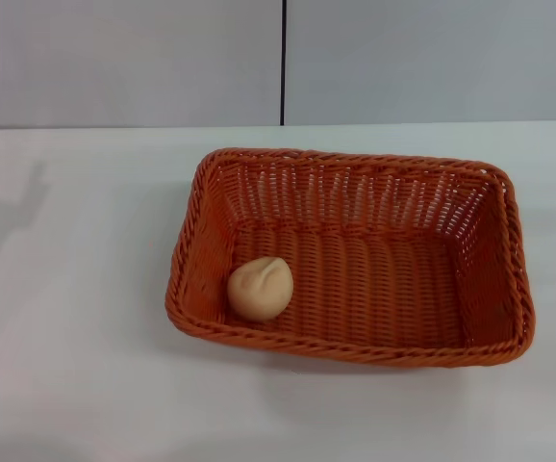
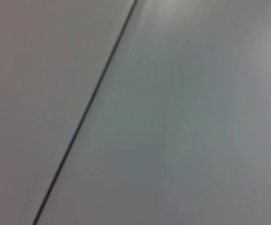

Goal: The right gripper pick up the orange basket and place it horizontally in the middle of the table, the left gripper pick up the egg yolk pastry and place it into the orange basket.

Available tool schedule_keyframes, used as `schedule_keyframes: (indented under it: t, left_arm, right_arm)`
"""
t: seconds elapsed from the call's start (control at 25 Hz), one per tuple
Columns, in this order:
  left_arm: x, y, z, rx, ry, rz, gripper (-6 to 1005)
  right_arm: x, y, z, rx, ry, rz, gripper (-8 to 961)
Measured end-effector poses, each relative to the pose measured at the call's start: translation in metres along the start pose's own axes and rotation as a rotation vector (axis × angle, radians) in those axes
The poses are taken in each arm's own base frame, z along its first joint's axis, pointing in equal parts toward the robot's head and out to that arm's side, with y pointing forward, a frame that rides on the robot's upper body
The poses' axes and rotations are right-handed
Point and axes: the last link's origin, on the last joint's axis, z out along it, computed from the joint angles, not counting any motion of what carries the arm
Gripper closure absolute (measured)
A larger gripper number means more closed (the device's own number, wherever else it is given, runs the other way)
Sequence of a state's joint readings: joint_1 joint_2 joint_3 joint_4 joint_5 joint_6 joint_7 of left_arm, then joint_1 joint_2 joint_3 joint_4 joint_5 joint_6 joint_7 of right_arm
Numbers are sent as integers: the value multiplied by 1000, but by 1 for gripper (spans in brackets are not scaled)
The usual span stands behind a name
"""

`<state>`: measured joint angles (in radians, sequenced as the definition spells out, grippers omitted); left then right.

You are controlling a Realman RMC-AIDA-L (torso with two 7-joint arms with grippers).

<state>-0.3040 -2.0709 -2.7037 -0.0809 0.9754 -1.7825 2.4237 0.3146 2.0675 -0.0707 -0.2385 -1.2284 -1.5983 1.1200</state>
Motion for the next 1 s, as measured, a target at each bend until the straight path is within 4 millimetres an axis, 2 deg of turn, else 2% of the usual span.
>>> schedule_keyframes:
  t: [0.52, 1.0]
  left_arm:
    - [4, -7, -14, 68, 8, 8, 198]
    - [3, -8, -19, 88, 11, 2, 199]
  right_arm:
    - [-6, -9, -14, 84, -70, 7, 512]
    - [-9, -11, -16, 100, -85, 4, 512]
